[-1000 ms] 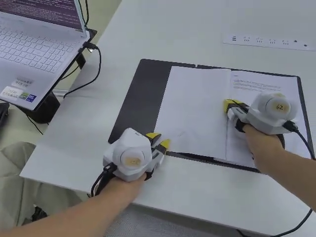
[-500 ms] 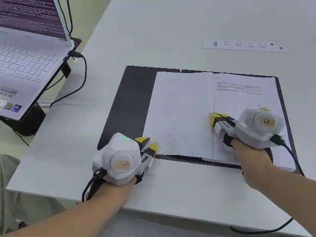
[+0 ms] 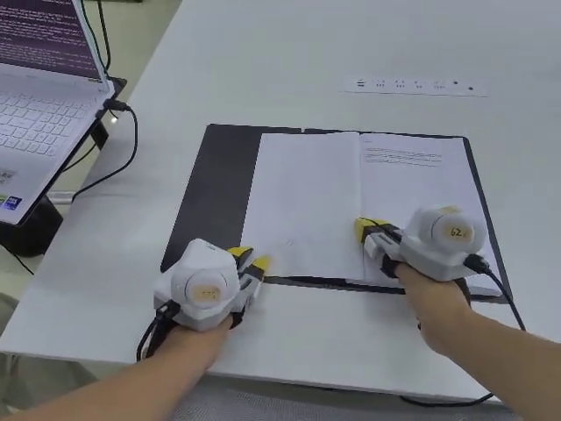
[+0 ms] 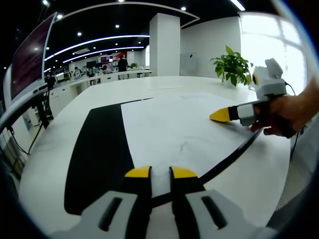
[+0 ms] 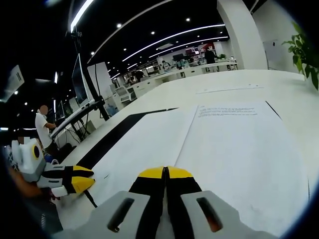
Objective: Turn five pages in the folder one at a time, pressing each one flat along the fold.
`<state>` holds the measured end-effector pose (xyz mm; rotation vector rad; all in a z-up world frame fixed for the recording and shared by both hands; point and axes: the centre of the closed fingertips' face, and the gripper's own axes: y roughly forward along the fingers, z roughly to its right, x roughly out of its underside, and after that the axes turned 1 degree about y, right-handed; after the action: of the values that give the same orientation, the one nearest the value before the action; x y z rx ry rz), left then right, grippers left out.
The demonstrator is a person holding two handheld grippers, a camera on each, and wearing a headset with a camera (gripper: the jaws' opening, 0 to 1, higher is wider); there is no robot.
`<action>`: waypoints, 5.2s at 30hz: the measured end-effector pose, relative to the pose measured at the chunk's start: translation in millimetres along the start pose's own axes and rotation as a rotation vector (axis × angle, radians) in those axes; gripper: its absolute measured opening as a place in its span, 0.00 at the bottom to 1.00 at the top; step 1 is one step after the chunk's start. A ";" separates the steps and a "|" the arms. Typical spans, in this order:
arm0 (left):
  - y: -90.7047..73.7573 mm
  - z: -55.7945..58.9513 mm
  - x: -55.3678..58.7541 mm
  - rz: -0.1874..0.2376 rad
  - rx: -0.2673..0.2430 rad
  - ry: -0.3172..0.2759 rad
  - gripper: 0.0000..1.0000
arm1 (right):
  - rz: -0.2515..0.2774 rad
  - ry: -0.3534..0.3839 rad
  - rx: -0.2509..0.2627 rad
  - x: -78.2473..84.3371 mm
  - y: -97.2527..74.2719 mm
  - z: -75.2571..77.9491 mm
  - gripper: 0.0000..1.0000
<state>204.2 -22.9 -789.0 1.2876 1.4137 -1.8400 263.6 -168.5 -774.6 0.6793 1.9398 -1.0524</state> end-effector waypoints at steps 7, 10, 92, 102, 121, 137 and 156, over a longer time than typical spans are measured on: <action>-0.3 0.0 0.1 0.001 0.000 -0.001 0.13 | -0.018 0.006 -0.007 10.1 -8.5 -4.4 0.00; -0.5 0.1 0.1 0.000 0.000 -0.002 0.13 | -0.026 0.012 -0.011 13.8 -12.9 -5.7 0.00; -134.0 34.6 -104.2 -0.011 -0.021 -0.103 0.81 | 0.064 0.032 0.183 -48.2 -236.4 49.5 0.86; -132.0 29.8 -98.1 -0.035 -0.033 0.011 0.99 | 0.094 0.013 0.204 -49.5 -238.5 52.7 1.00; -67.7 63.1 -111.7 -0.035 0.091 -0.004 0.99 | 0.112 0.074 0.224 -41.5 -242.3 55.7 1.00; 18.6 169.8 -103.1 -0.078 0.293 0.059 0.91 | 0.116 0.090 0.238 -29.8 -251.3 61.9 0.99; 78.8 233.8 -74.7 -0.115 0.333 0.116 0.72 | 0.112 0.133 0.249 -19.3 -253.3 78.2 0.97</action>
<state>211.3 -278.2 -754.7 1.5205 1.3007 -2.1796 114.8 -365.6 -676.6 1.0075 1.8740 -1.2162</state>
